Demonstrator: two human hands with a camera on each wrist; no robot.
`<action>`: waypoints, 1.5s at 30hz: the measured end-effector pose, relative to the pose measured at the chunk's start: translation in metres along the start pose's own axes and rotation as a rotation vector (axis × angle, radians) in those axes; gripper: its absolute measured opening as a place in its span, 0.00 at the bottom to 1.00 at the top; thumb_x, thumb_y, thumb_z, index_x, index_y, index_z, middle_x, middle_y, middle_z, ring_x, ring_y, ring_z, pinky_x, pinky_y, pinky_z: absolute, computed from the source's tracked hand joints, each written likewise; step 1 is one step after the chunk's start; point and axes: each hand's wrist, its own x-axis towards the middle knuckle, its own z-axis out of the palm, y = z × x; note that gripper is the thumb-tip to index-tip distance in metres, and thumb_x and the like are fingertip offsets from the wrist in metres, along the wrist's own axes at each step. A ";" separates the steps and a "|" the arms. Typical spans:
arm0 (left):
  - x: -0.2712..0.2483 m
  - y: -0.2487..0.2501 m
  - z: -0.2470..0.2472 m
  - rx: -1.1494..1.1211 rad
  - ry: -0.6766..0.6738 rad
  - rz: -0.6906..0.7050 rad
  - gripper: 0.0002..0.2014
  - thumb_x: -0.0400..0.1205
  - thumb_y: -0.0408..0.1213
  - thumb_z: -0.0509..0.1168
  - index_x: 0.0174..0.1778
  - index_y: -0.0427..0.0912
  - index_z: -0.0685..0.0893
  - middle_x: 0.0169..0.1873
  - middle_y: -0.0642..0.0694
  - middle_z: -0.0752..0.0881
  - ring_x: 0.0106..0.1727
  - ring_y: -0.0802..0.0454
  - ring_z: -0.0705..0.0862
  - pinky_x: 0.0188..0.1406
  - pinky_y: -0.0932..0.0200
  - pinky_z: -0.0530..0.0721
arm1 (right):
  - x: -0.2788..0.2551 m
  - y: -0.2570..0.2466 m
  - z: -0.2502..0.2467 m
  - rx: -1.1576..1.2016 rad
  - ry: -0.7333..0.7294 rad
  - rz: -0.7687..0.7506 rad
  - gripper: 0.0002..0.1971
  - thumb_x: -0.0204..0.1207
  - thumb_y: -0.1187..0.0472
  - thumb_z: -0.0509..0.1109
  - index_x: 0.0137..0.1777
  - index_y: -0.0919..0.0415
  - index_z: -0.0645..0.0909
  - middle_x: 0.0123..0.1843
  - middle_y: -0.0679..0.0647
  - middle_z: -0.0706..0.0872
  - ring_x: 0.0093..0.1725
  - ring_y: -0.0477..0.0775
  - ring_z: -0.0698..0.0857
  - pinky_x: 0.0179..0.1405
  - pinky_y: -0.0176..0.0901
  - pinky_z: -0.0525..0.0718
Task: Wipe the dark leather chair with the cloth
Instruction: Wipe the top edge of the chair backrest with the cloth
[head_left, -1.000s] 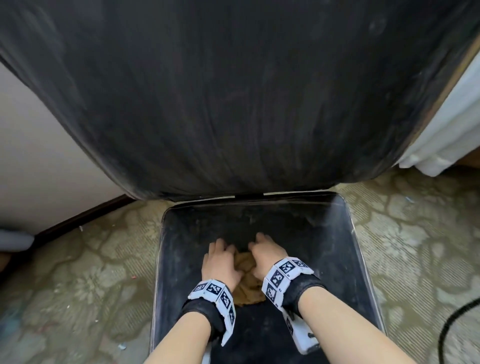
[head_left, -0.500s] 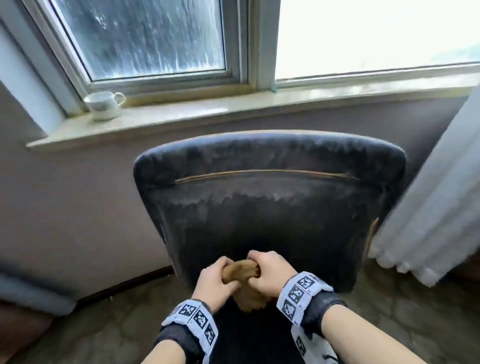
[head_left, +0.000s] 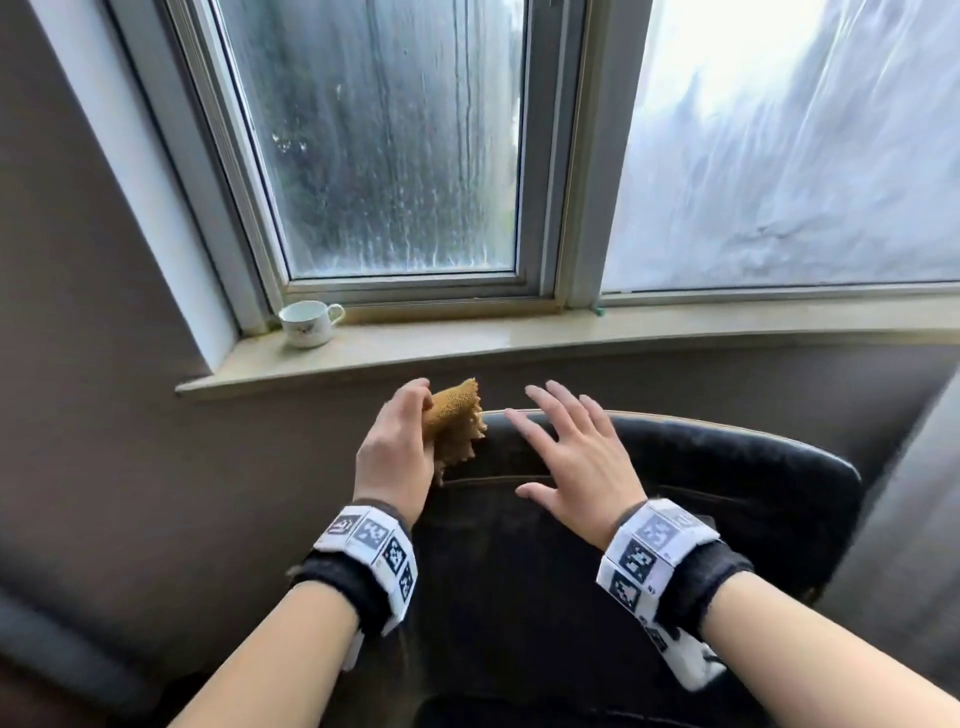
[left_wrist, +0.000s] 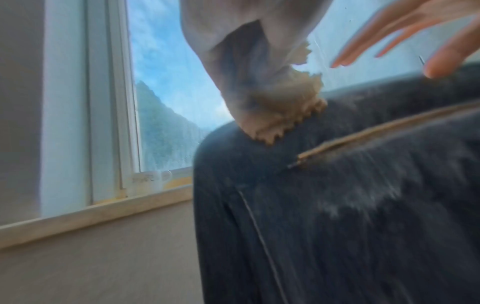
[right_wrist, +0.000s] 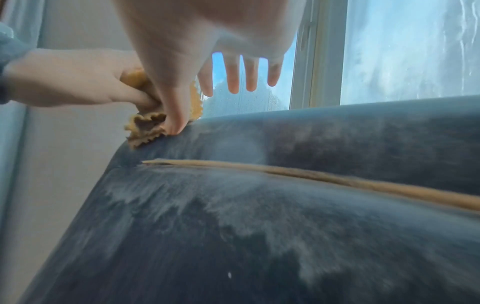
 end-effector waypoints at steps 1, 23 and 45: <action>-0.001 -0.002 0.009 0.028 -0.008 0.044 0.30 0.68 0.17 0.67 0.65 0.43 0.76 0.60 0.41 0.83 0.58 0.41 0.84 0.60 0.49 0.82 | 0.005 -0.002 0.004 -0.037 -0.059 0.017 0.46 0.49 0.43 0.84 0.71 0.54 0.75 0.71 0.60 0.78 0.73 0.64 0.75 0.69 0.64 0.73; -0.016 -0.005 0.049 0.037 -0.039 0.177 0.28 0.73 0.22 0.45 0.69 0.32 0.75 0.71 0.35 0.73 0.76 0.37 0.66 0.75 0.43 0.61 | 0.006 0.011 0.045 -0.160 0.044 0.099 0.58 0.38 0.37 0.84 0.74 0.49 0.66 0.57 0.54 0.80 0.58 0.58 0.71 0.69 0.58 0.59; -0.018 -0.024 0.055 0.111 0.123 0.191 0.27 0.75 0.17 0.47 0.69 0.32 0.75 0.70 0.39 0.75 0.73 0.38 0.70 0.75 0.47 0.66 | 0.009 0.011 0.048 -0.128 0.015 0.093 0.57 0.39 0.38 0.83 0.74 0.48 0.66 0.58 0.52 0.79 0.58 0.56 0.72 0.69 0.57 0.58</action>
